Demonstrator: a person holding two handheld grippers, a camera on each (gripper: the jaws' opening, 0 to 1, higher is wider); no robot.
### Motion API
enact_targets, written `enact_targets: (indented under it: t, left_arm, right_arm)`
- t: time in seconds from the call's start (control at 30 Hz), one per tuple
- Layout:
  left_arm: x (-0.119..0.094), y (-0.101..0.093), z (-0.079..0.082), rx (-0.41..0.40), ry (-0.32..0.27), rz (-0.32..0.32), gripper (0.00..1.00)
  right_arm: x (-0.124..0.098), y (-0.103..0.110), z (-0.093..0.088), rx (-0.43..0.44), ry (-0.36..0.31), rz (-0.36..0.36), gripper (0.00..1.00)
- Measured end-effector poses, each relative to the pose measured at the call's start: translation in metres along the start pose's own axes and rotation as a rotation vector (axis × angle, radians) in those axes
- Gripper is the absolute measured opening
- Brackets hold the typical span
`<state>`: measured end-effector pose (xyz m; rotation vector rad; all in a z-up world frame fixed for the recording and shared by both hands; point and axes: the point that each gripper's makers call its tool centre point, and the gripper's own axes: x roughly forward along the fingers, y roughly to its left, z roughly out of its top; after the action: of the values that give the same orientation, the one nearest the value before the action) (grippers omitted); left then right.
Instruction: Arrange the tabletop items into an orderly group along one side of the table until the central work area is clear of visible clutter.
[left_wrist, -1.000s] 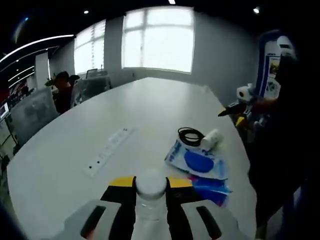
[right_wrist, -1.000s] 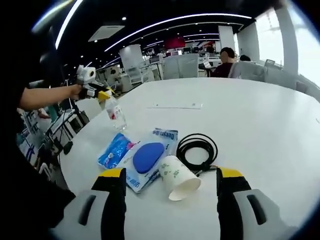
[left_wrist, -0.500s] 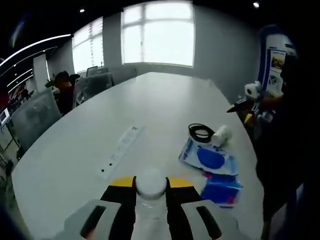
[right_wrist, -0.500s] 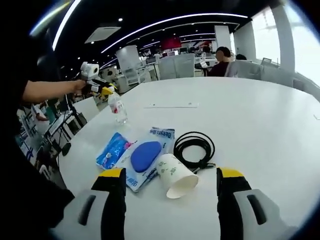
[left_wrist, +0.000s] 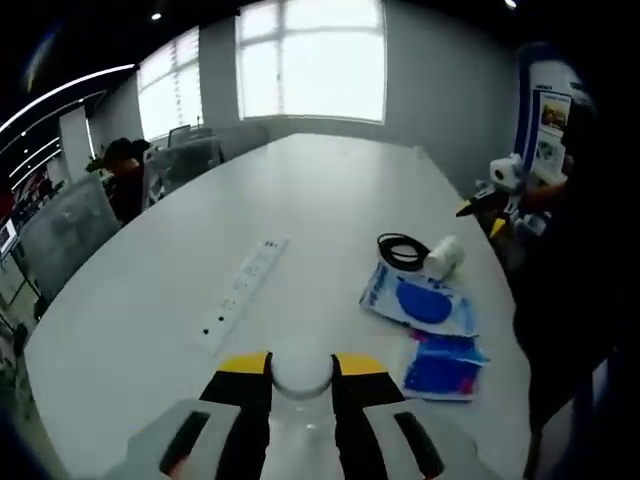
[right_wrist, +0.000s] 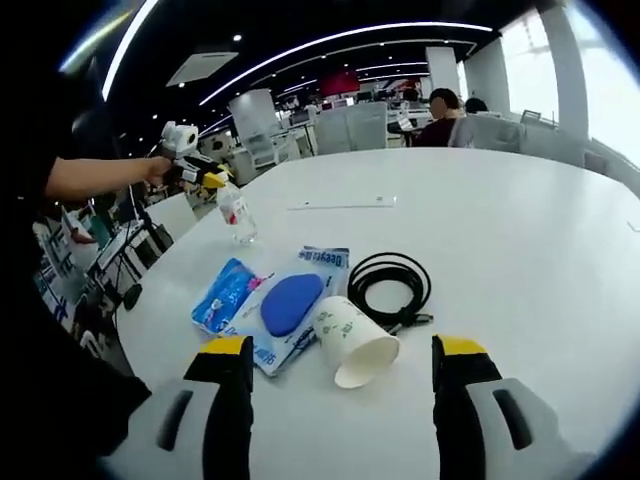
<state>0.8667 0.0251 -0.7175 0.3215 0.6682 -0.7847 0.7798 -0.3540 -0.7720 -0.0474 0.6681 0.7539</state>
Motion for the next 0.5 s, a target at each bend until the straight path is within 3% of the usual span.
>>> enact_targets:
  t: [0.23, 0.5]
  left_arm:
    - [0.0008, -0.0010, 0.0012, 0.035, 0.000, -0.009, 0.21]
    - [-0.0002, 0.0042, 0.0035, 0.053, -0.001, 0.043, 0.22]
  right_arm:
    - [0.0036, 0.0028, 0.0011, -0.005, -0.004, 0.011, 0.68]
    - [0.0051, 0.0020, -0.0005, 0.003, -0.009, 0.017, 0.68]
